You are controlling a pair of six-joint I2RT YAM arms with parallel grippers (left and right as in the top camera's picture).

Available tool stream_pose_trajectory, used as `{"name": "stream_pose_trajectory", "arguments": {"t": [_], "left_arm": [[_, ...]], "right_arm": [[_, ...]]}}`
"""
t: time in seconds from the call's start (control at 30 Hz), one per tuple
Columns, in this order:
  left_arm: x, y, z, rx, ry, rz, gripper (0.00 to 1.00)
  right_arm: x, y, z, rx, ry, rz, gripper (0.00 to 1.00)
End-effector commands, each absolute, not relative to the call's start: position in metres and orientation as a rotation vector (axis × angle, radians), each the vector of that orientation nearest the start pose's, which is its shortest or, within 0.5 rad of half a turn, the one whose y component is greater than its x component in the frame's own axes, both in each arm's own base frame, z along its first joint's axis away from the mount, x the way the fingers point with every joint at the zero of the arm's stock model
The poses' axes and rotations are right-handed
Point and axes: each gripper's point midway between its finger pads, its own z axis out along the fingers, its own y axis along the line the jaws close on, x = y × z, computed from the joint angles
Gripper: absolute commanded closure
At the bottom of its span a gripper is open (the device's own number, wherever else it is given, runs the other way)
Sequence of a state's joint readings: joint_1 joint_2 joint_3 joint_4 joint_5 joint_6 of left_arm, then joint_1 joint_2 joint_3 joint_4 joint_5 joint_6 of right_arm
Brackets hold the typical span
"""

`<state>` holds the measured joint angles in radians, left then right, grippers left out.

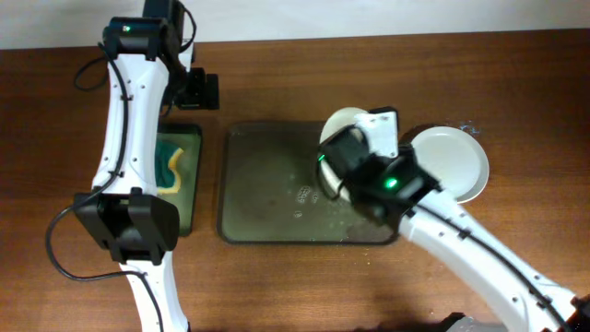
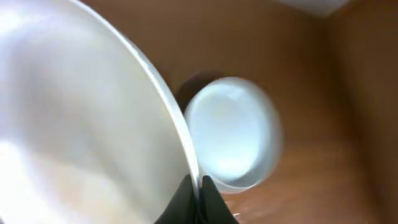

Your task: Clean dirty plates on tray and stack at the side

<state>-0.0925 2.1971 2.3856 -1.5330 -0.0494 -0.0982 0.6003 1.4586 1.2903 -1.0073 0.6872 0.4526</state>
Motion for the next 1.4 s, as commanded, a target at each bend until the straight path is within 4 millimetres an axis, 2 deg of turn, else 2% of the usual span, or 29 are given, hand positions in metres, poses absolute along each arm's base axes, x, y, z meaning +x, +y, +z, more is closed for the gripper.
{"name": "stream_pose_trajectory", "arguments": {"t": [0.0, 0.03, 0.07, 0.13, 0.17, 0.2, 0.27, 0.33, 0.37, 0.43, 0.5, 0.63, 0.67, 0.73, 0.77, 0.83, 0.9, 0.93, 0.97, 1.0, 1.1, 1.13, 1.17, 1.27, 1.37], "left_arm": [[0.459, -0.047, 0.201, 0.004, 2.884, 0.011, 0.00], [0.458, -0.050, 0.201, 0.014, 2.884, 0.010, 0.00], [0.458, -0.053, 0.201, 0.026, 2.884, 0.009, 0.00], [0.457, -0.057, 0.201, 0.039, 2.884, 0.007, 0.00], [0.457, -0.060, 0.201, 0.047, 2.883, 0.006, 0.01], [0.457, -0.062, 0.201, 0.053, 2.883, 0.006, 0.00], [0.457, -0.065, 0.201, 0.061, 2.879, 0.004, 0.00], [0.459, -0.065, 0.202, 0.060, 2.871, 0.002, 0.01], [0.460, -0.065, 0.202, 0.060, 2.868, 0.001, 0.01], [0.461, -0.065, 0.202, 0.060, 2.865, 0.001, 0.00], [0.462, -0.065, 0.202, 0.060, 2.861, 0.001, 0.01], [0.462, -0.065, 0.202, 0.060, 2.861, 0.006, 0.01], [0.462, -0.065, 0.202, 0.060, 2.861, 0.006, 0.01], [0.462, -0.065, 0.202, 0.060, 2.861, 0.006, 0.01], [0.462, -0.065, 0.202, 0.060, 2.861, 0.006, 0.01], [0.462, -0.065, 0.202, 0.060, 2.861, 0.006, 0.01], [0.462, -0.065, 0.202, 0.060, 2.861, 0.006, 0.01], [0.462, -0.065, 0.202, 0.060, 2.861, 0.006, 0.01], [0.462, -0.065, 0.202, 0.060, 2.861, 0.006, 0.01], [0.462, -0.065, 0.202, 0.060, 2.861, 0.006, 0.01], [0.462, -0.065, 0.202, 0.060, 2.861, 0.006, 0.01], [0.462, -0.065, 0.202, 0.060, 2.861, 0.006, 0.01], [0.462, -0.065, 0.202, 0.060, 2.861, 0.006, 0.00], [0.462, -0.065, 0.202, 0.060, 2.861, 0.006, 0.01], [0.462, -0.065, 0.202, 0.060, 2.861, 0.006, 0.01]], "right_arm": [[0.329, 0.120, 0.172, -0.001, 2.701, 0.108, 0.96], [0.334, 0.116, 0.173, 0.012, 2.710, 0.209, 0.96], [0.341, 0.099, 0.175, 0.084, 2.713, 0.338, 0.96], [0.347, 0.070, 0.178, 0.179, 2.702, 0.430, 0.96], [0.349, 0.047, 0.179, 0.263, 2.689, 0.455, 0.96], [0.350, 0.020, 0.178, 0.369, 2.677, 0.431, 0.96], [0.347, -0.049, 0.173, 0.587, 2.633, 0.333, 0.96], [0.336, -0.095, 0.160, 0.755, 2.624, 0.212, 0.96], [0.328, -0.118, 0.148, 0.845, 2.636, 0.152, 0.96], [0.322, -0.139, 0.129, 0.938, 2.656, 0.110, 0.96], [0.327, -0.153, 0.110, 0.989, 2.660, 0.109, 0.96], [0.342, -0.158, 0.072, 1.010, 2.696, 0.132, 0.93], [0.344, -0.156, 0.065, 1.009, 2.710, 0.143, 0.88], [0.348, -0.144, 0.056, 0.975, 2.748, 0.167, 0.87], [0.350, -0.140, 0.056, 0.958, 2.757, 0.164, 0.81], [0.351, -0.130, 0.060, 0.929, 2.776, 0.171, 0.61], [0.350, -0.123, 0.081, 0.906, 2.791, 0.175, 0.57], [0.350, -0.120, 0.102, 0.887, 2.786, 0.173, 0.56], [0.350, -0.118, 0.127, 0.864, 2.774, 0.170, 0.55], [0.345, -0.107, 0.172, 0.803, 2.759, 0.185, 0.54], [0.315, -0.064, 0.249, 0.694, 2.762, 0.283, 0.53], [0.307, -0.051, 0.270, 0.648, 2.743, 0.312, 0.02], [0.305, -0.042, 0.295, 0.581, 2.677, 0.304, 0.02], [0.294, -0.030, 0.319, 0.510, 2.612, 0.300, 0.02], [0.284, -0.028, 0.317, 0.524, 2.638, 0.299, 0.02]]}}
